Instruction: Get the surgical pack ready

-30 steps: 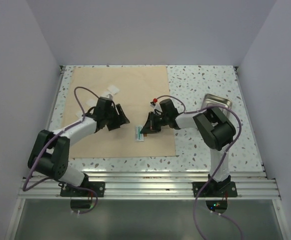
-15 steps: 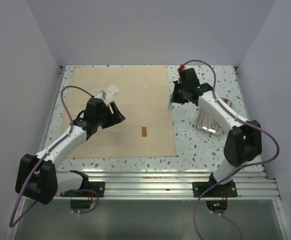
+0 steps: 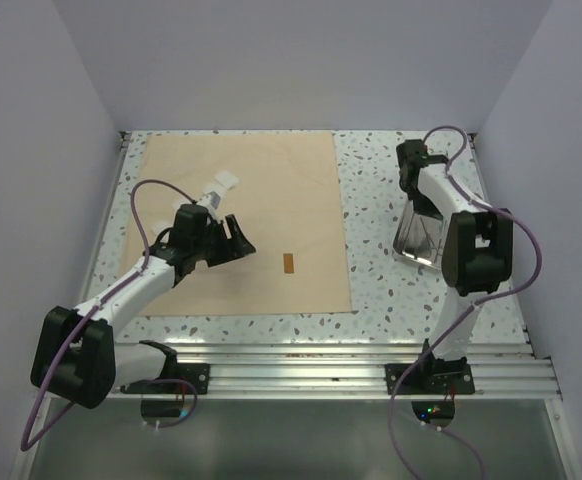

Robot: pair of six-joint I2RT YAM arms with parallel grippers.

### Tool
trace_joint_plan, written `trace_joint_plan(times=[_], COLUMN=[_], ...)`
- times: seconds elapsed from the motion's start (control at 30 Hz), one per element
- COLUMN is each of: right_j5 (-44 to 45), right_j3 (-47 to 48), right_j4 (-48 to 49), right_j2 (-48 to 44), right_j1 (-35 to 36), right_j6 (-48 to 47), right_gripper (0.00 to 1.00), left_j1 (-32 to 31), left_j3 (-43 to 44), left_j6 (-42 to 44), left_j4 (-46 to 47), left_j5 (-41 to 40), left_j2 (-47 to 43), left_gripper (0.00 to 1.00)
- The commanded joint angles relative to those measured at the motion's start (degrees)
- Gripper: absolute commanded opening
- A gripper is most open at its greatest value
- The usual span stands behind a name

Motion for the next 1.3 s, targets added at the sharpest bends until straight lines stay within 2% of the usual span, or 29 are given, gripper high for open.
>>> trace_joint_plan(times=[0.0,0.13,0.17,0.23,0.27,0.33,0.37,0.43,0.6,0.63,0.7,0.73,0.8,0.83,0.97,1.07,1.27], right_j5=[6.84,10.27,9.84,8.17,7.64,6.23,6.23,5.00,-1.22,-8.12,-15.36,-23.22,-31.96,-41.23,-60.27,-66.70,-69.45], right_j3=[7.91,16.27,17.76,19.45,19.27,18.22,16.57,14.97,6.28,5.22,1.79,0.65,-4.18,-7.76,-15.61,-18.25,-18.96], right_j4=[-0.45,-6.93,-7.82,-8.62,-8.80,-8.63,-8.45,-8.10,-3.54,-1.79,0.24,2.95,10.22,12.88,25.81,32.93,41.38], right_j2=[5.27,13.79,15.90,16.79,16.71,15.83,14.26,12.24,-0.91,-2.52,-6.91,-8.41,-11.75,-12.38,-10.99,-7.21,-2.02], right_j1=[0.29,0.20,0.20,0.28,0.46,0.90,1.07,1.60,9.06,10.38,13.02,13.64,15.48,15.84,16.63,18.82,23.40], right_j6=[-1.94,-1.07,-0.72,-0.54,-0.45,-0.19,-0.10,-0.10,-1.24,-1.15,-0.28,0.25,0.52,0.69,5.86,9.82,14.84], right_gripper=[0.00,0.02,0.13,0.22,0.30,0.38,0.46,0.49,0.49,0.49,0.48,0.47,0.47,0.47,0.45,0.45,0.45], left_j1=[0.02,0.02,0.02,0.02,0.02,0.02,0.02,0.02,0.02,0.02,0.02,0.02,0.02,0.02,-1.38,-3.40,-6.30], left_j3=[-0.16,-0.33,-0.42,-0.51,-0.51,-0.24,-0.16,0.46,1.43,1.34,1.17,0.90,0.29,-0.06,0.37,2.30,4.06], left_j6=[2.33,2.86,2.95,3.04,2.95,3.12,3.12,3.47,3.65,3.48,3.39,3.04,2.78,2.25,1.37,0.58,-1.97], left_j4=[2.42,2.06,2.06,2.41,2.50,2.76,2.50,2.24,1.18,1.27,1.62,1.80,3.11,4.77,6.63,7.07,9.70], left_j5=[1.69,1.42,1.33,1.42,1.51,1.95,1.95,1.60,0.19,0.02,-0.07,0.19,2.29,3.61,6.34,6.17,7.22], left_j2=[-0.16,-0.17,0.01,0.54,0.97,1.50,1.77,1.77,1.95,1.95,2.47,2.73,3.70,4.40,7.74,11.16,17.67], left_gripper=[0.70,0.70,0.70,0.70,0.70,0.70,0.70,0.70,0.70,0.70,0.70,0.70,0.66,0.66,0.54,0.47,0.31])
